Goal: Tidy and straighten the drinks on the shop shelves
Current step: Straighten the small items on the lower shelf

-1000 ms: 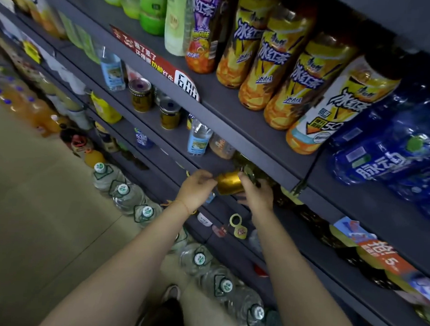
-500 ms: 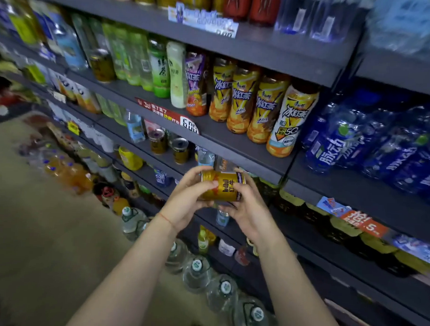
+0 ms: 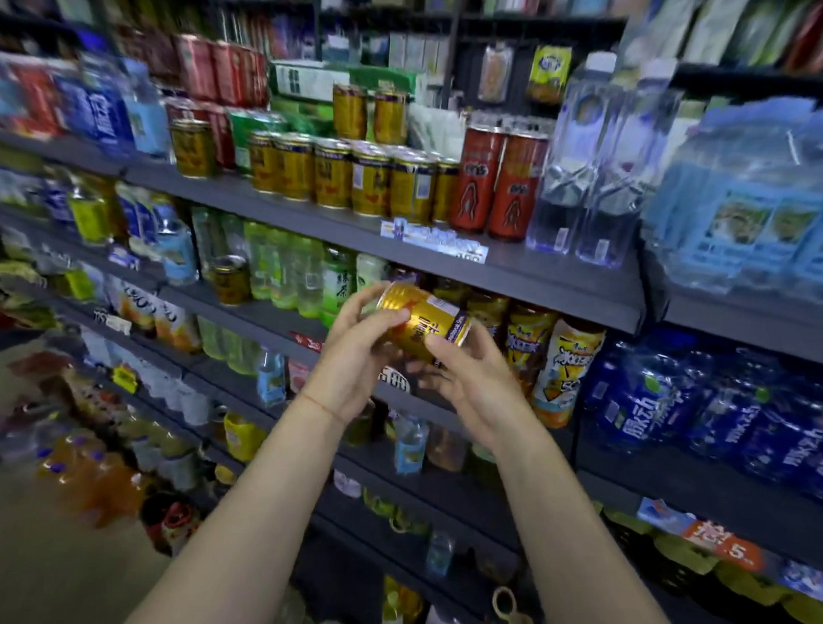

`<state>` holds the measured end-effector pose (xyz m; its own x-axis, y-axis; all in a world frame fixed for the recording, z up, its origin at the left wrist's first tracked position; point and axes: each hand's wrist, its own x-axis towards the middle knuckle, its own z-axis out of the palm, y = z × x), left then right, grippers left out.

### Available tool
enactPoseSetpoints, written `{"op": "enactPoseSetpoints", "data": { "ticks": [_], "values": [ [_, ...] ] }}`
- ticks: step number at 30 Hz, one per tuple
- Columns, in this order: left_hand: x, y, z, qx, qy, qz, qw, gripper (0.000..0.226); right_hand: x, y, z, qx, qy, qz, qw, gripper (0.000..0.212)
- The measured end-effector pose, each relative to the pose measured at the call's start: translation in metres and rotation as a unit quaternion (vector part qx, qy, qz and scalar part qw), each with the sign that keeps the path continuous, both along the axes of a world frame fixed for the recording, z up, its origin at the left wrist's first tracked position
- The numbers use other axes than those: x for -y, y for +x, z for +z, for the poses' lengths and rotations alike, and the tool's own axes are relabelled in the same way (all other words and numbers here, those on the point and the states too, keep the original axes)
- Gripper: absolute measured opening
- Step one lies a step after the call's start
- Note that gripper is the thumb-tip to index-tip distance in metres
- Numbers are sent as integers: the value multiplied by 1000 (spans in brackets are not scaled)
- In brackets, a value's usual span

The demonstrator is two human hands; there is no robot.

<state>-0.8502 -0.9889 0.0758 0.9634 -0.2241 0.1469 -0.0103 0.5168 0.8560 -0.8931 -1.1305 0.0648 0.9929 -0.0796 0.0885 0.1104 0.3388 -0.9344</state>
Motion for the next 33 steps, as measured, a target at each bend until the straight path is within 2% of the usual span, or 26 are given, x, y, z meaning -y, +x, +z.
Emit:
{"op": "enactPoseSetpoints", "data": {
  "ticks": [5,8,11,14,16,19,21,23,26,33],
  "values": [
    [-60,81,40,74,31,-10,997,34,-64,64,48,84,-69,-90,990,48],
    [-87,126,53,101,103,-2,989,40,-92,99,64,133,-156,-191,960,57],
    [-97,162,66,146,150,60,976,19,-106,128,82,177,-207,-268,924,56],
    [-102,194,81,194,203,135,950,12,-110,159,108,192,-262,-320,890,56],
    [-106,216,91,267,253,211,906,14,-110,186,130,200,-303,-353,862,60],
    [-110,253,104,386,372,326,779,37,-113,232,166,193,-382,-373,823,70],
    [-114,279,105,412,464,361,697,51,-114,259,183,195,-426,-373,801,75],
    [-119,303,97,400,534,365,650,55,-115,281,194,196,-454,-361,791,79],
    [-125,325,73,387,564,335,648,65,-118,311,204,194,-466,-341,793,80],
    [-126,334,63,395,544,327,664,72,-145,382,217,144,-458,-303,823,74]
  ]
}}
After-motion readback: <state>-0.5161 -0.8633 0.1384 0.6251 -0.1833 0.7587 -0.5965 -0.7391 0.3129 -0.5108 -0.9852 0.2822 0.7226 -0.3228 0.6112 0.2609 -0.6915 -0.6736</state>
